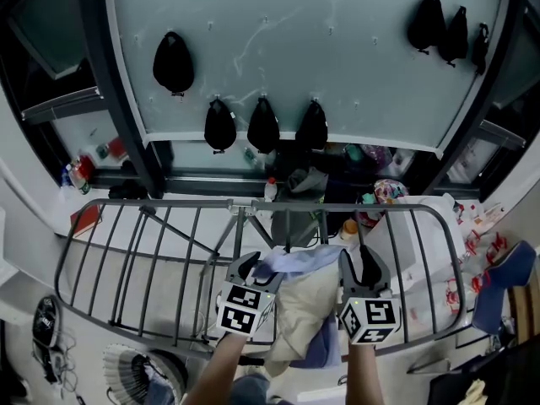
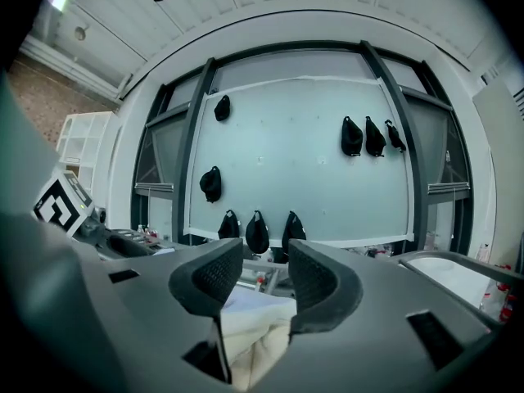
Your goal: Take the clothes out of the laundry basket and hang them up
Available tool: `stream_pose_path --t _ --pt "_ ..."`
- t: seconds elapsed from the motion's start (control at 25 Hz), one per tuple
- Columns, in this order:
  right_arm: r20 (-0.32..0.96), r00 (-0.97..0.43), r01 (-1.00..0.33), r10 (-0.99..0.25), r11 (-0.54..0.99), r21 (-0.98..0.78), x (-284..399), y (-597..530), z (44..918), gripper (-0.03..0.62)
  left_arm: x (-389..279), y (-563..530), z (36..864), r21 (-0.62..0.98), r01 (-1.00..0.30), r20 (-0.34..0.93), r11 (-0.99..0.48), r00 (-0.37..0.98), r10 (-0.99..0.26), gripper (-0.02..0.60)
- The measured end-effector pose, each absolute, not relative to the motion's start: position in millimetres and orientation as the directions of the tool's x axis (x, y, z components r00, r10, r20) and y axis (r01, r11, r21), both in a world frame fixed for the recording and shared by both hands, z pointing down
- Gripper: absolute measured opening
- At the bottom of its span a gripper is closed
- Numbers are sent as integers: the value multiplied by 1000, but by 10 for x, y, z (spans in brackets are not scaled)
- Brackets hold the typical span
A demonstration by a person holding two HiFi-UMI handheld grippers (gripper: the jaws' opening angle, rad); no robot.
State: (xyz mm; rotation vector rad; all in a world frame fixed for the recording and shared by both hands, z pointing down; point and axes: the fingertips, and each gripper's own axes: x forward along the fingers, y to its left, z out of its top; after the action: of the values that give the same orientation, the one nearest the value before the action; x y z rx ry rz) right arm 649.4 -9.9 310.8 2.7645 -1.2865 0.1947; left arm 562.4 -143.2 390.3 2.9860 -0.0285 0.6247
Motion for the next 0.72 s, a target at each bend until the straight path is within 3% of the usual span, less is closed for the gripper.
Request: stream_pose_path --t 0.36,0.72 --pt "117 621 -781 -775 -624 15 6244 16 2950 181 5243 -1214 3905 101 -19 414 -995 910 25 281" --pt "74 574 -818 -815 -575 4 5851 221 2829 181 4856 -1177 3406 55 -92 240 -994 968 -76 279"
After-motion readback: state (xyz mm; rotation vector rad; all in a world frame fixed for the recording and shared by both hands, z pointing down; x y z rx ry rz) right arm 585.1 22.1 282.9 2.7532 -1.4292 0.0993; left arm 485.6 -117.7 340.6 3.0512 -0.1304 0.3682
